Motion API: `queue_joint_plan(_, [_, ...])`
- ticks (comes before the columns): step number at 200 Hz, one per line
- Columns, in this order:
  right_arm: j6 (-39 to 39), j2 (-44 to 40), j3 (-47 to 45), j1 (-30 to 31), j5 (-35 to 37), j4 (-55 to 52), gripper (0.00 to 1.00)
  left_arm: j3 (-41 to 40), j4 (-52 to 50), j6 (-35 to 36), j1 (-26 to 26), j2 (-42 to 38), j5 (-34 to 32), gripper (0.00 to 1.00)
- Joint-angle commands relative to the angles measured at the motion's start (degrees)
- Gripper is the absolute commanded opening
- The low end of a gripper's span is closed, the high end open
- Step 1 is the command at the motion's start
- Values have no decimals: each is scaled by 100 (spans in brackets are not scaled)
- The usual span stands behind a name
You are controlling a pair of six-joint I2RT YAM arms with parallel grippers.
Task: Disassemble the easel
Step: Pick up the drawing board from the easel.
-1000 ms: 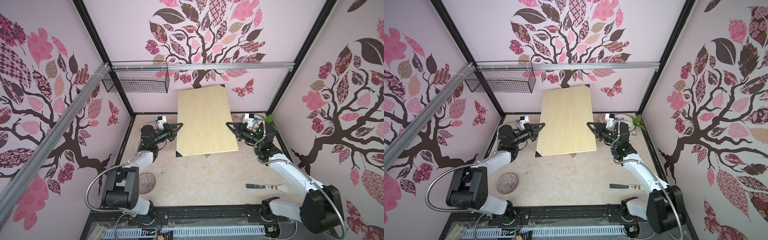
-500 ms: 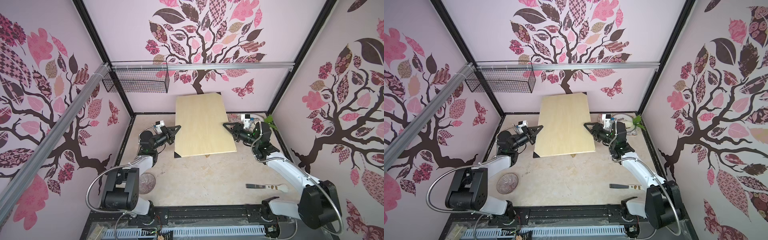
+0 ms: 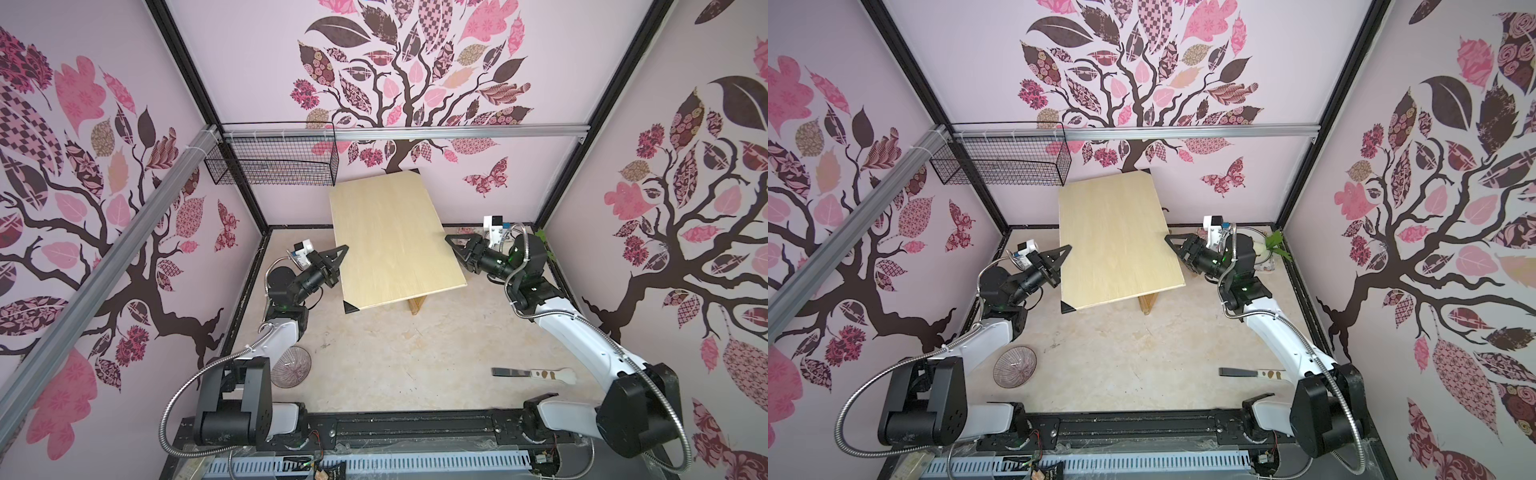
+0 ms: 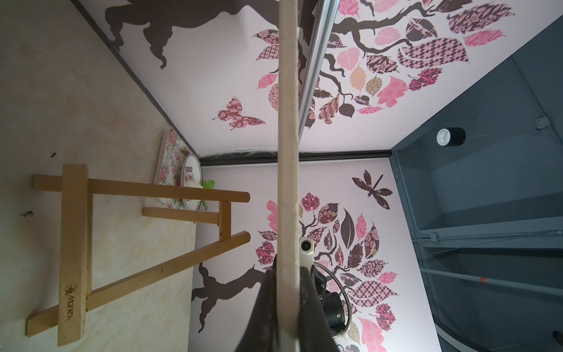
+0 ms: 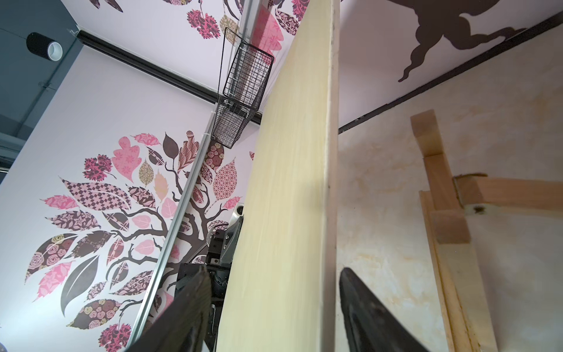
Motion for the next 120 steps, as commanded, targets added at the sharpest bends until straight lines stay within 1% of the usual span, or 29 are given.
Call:
queue_joint_plan(1, [-230,-31,302,7,109,-223,74,-23,972,-198,75,-493,-452,0])
queue_joint_plan(55, [-381,-54,596,-2,233,-434,78,-117,673,-56,115,-821,-587,0])
queue_joint_plan(75, [-529,-94,729,-2,271,-595,79,-217,627,-65,156,-949,-731,0])
queue_joint_plan(99, [-725,-187,783,-2,429,-800,79,-385,579,-138,291,-1130,-928,0])
queue_joint_plan(120, [-807,-265,734,-2,530,-892,79,-578,437,-218,531,-1377,-1149,0])
